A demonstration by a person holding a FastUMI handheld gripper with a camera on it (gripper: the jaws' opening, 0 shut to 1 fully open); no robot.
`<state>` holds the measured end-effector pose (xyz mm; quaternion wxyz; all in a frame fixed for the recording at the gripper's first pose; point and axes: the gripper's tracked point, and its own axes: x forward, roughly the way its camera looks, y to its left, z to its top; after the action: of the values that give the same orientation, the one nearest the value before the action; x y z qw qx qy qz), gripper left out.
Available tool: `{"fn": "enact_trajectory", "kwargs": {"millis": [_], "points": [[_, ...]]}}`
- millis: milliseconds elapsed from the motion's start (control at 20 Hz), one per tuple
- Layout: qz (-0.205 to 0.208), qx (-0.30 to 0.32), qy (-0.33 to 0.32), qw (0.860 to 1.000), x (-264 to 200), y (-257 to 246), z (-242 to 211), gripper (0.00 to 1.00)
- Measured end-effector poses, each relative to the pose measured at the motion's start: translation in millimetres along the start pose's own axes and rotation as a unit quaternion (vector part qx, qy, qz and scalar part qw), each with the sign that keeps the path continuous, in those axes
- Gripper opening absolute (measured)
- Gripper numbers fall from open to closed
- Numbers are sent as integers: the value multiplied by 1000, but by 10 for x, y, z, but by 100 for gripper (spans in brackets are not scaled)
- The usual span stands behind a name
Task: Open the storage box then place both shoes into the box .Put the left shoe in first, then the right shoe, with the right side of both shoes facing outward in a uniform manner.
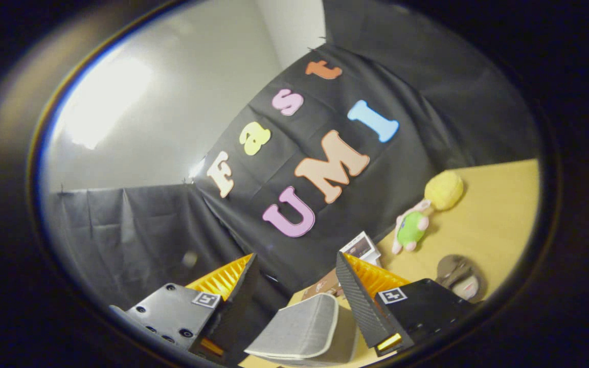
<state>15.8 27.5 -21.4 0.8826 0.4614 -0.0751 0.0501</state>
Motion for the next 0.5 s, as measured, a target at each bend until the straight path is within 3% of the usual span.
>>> {"fn": "enact_trajectory", "kwargs": {"millis": [200,500], "points": [[-26,138,-23,990,22,-122,-434,94],[-110,215,-17,970,39,-403,-1096,92]]}}
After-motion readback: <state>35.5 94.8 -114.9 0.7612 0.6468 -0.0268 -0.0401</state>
